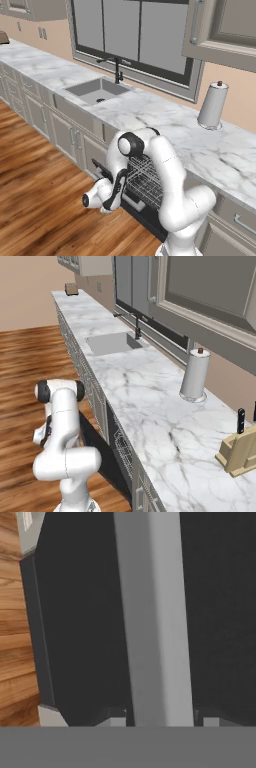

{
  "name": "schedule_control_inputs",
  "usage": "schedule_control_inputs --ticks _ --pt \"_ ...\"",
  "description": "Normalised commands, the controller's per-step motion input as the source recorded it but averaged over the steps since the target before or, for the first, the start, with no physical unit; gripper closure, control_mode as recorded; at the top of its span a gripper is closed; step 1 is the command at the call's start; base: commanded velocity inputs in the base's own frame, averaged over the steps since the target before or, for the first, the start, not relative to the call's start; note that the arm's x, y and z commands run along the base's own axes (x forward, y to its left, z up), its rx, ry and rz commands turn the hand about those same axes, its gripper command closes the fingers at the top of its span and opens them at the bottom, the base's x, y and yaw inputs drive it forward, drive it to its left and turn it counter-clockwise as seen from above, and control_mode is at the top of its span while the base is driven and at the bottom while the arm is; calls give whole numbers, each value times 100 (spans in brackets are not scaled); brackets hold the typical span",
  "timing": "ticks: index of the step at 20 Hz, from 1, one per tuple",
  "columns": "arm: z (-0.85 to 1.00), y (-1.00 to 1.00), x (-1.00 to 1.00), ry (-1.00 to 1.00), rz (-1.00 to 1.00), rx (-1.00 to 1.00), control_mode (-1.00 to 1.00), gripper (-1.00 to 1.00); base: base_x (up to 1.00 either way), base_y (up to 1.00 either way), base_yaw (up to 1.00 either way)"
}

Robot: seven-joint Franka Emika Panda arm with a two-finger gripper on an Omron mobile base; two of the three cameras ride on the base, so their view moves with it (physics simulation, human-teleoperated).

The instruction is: Open the dishwasher door and pull out the top rack.

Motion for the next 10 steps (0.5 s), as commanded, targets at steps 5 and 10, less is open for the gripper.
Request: schedule_control_inputs --ticks 5,10 --pt "-61 52 -23 0 0 0 -100 100 0 0 0" --pt "-67 51 -13 0 0 0 -100 100 0 0 0"
